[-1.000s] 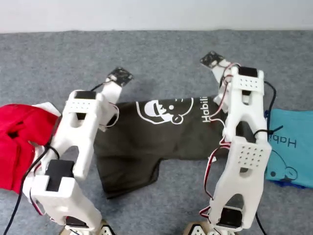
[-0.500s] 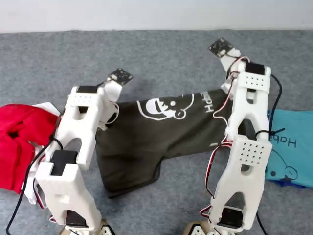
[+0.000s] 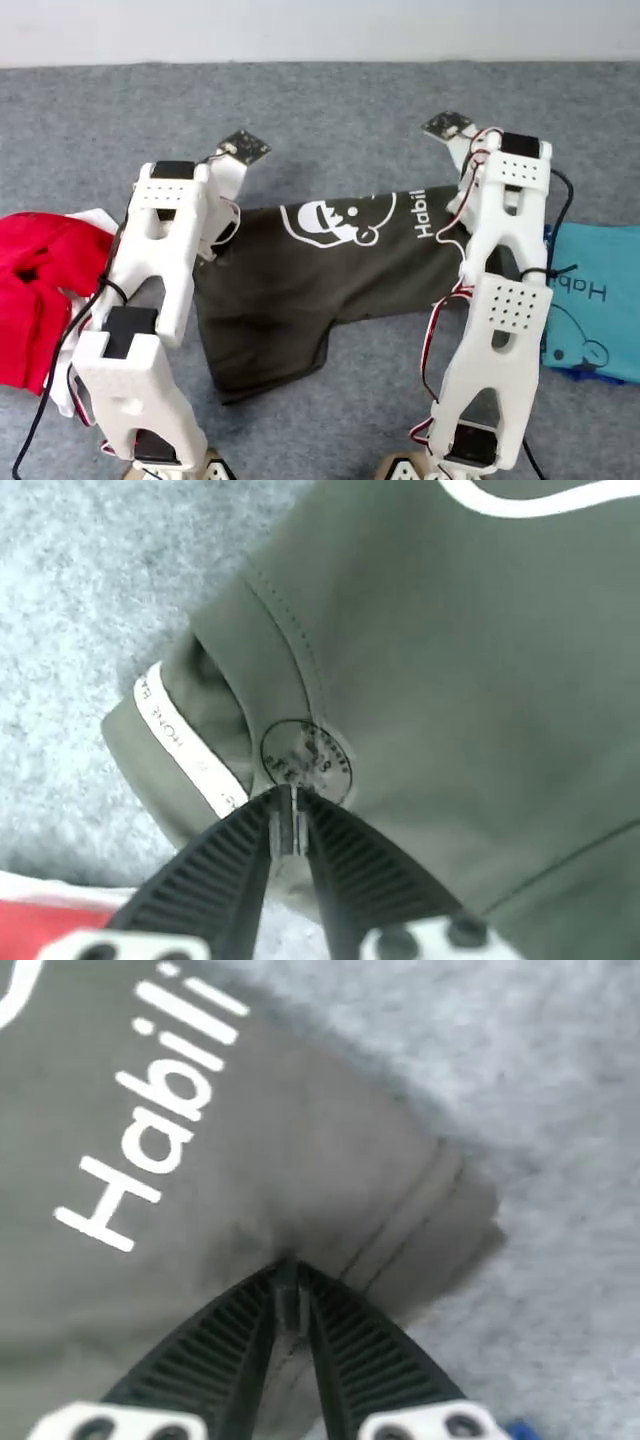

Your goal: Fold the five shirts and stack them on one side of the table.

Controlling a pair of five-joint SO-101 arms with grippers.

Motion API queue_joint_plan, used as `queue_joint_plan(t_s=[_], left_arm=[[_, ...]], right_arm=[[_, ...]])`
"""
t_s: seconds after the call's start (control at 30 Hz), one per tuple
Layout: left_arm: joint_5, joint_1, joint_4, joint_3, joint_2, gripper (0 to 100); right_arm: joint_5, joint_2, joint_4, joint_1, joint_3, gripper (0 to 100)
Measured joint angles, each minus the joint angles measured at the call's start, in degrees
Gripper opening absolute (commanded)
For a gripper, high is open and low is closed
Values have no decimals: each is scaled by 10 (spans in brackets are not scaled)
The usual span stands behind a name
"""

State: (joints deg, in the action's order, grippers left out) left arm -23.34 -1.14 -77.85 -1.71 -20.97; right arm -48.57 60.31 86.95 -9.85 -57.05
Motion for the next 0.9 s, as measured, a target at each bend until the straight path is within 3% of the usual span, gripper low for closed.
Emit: queue_joint_plan(t_s=[0.33, 0.5, 0.67, 0.9], left_arm=[[-3, -6, -78, 0, 148, 15], [-3, -48, -97, 0, 199, 15], [-3, -154, -98, 0, 205, 15], [-3, -317, -98, 0, 209, 15]], right_arm=[[-1, 5, 133, 11, -176, 9], [41, 5, 135, 27, -193, 9], [51, -62, 135, 61, -110, 9], [54, -276, 135, 158, 180, 9]])
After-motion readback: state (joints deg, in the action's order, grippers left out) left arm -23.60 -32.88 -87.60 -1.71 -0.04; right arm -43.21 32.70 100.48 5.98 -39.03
